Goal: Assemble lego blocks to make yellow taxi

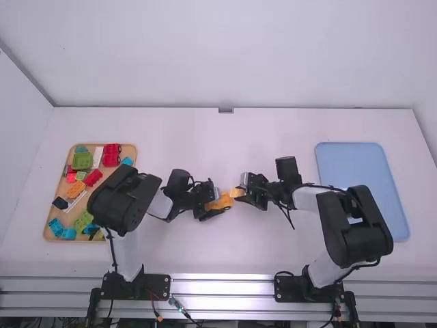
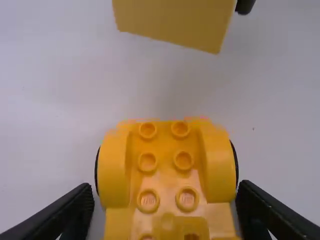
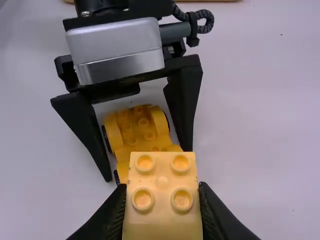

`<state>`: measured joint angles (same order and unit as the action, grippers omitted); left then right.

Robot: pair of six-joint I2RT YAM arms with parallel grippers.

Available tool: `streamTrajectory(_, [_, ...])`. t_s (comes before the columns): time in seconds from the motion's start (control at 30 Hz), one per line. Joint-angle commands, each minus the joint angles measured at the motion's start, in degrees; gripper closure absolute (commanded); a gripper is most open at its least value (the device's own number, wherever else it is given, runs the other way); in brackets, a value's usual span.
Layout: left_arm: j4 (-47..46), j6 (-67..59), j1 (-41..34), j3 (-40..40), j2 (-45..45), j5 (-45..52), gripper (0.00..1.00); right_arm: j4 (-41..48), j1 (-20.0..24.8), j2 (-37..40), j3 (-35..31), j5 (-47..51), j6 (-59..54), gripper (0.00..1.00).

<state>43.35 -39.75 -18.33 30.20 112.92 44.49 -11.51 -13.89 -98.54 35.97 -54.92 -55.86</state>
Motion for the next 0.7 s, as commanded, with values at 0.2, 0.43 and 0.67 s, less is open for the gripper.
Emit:
streamTrajectory(0.2, [-3.5,-11.9,7.0,-0.3,1.4,10.9,0.31,0.0,-1.2,1.1,1.6,1.1,0.7,0.75])
streamTrajectory(0.43, [-17.3,-20.4,6.3,5.2,1.4,11.9,0.41,0.0,-1.2,1.1,1.7,1.0,0.5,0.75])
streamTrajectory(0.67, [-22.4,-24.8,6.3,8.4,1.4,11.6,0.45,0.5,-1.3,1.1,2.4,0.8,0.6,0.75])
